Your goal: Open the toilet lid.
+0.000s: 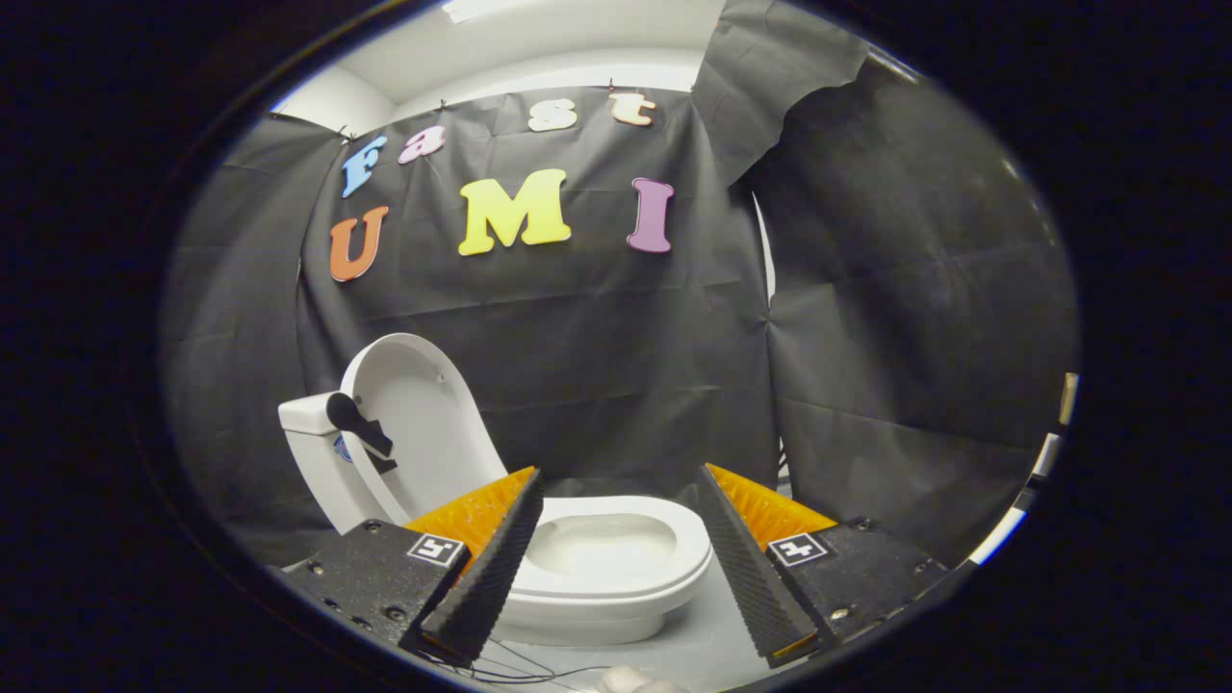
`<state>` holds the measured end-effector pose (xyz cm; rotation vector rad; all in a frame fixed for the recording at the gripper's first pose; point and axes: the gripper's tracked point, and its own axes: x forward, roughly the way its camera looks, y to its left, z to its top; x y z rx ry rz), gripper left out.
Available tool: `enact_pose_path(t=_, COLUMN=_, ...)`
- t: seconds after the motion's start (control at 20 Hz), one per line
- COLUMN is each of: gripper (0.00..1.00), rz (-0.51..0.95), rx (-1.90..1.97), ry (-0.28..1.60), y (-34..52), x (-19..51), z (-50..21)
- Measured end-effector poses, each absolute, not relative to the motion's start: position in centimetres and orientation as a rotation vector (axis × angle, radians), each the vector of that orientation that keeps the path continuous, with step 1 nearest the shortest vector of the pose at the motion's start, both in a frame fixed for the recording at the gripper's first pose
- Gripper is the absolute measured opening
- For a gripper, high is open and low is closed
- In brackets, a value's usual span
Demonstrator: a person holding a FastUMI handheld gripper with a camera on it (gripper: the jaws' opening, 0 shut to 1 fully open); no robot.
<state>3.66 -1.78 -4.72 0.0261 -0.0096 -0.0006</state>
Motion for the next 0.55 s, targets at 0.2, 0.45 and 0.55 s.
enact_pose_path(t=0.2, gripper=1.00, rz=-0.001, rx=-0.010, ry=-0.001, y=-1.62, x=3.71, z=-5.15)
enact_pose_path(t=0.45, gripper=1.00, rz=0.008, rx=-0.017, ry=0.002, y=-1.39, x=3.69, z=-5.26)
enact_pose_path(t=0.55, gripper=1.00, rz=0.008, rx=-0.019, ry=0.004, y=-1.39, x=3.75, z=-5.38)
